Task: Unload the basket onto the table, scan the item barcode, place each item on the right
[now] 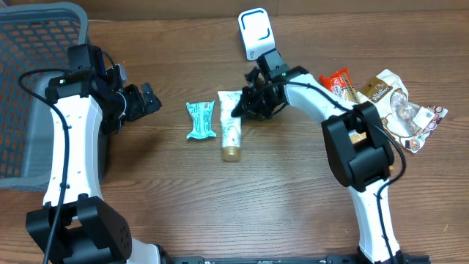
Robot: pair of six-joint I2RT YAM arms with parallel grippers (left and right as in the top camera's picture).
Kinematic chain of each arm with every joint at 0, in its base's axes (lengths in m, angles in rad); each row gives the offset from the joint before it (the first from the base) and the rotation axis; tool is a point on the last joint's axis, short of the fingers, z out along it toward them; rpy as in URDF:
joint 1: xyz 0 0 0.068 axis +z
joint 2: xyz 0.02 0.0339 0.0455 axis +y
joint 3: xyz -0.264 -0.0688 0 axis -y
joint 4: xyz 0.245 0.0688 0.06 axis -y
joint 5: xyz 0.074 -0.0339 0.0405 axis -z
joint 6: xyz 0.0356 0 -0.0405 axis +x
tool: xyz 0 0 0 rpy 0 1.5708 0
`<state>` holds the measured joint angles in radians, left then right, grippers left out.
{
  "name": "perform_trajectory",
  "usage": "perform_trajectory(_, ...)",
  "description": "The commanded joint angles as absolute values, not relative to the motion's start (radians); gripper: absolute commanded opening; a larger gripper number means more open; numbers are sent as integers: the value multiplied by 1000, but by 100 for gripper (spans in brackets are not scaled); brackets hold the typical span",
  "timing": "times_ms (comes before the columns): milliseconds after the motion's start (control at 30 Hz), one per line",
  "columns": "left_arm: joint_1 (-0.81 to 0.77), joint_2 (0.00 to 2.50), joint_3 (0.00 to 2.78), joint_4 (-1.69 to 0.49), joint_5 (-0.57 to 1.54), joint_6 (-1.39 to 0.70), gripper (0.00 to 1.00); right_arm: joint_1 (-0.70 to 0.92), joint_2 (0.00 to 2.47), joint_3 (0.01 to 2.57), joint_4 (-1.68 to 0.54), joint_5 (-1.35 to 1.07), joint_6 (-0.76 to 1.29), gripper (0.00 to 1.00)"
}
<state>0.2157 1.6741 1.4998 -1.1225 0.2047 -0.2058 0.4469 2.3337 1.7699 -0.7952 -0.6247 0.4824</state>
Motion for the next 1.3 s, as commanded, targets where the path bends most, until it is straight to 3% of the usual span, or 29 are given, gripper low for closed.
perform_trajectory(0,209,1679,1515,-1121,202,-187,100,454,2256,1850,-984,-265,428,4)
perform_trajectory(167,209,1679,1515,-1121,202,-187,100,550,2250,1979,-1310,204,441,4)
perform_trajectory(267,209,1679,1515,-1121,202,-187,100,625,2257,1977,-1387,431,501,4)
perform_trajectory(433,209,1679,1515,-1121,202,-187,100,735,2320,1977,-1389,568,524,4)
perform_trajectory(467,209,1679,1515,-1121,202,-187,100,757,2342,1977,-1377,560,524,6)
perform_trajectory(633,209,1679,1515,-1121,202,-187,100,820,2376,1977,-1309,396,461,52)
perform_trajectory(700,209,1679,1515,-1121,202,-187,100,841,2375,1979,-1276,316,437,63)
perform_trajectory(833,209,1679,1515,-1121,202,-187,100,860,2375,2005,-1269,193,436,67)
perform_trajectory(1033,209,1679,1515,-1121,202,-187,100,849,2371,2091,-1327,-38,304,63)
perform_trajectory(1267,209,1679,1515,-1121,202,-187,100,768,2345,2270,-1478,-101,190,66)
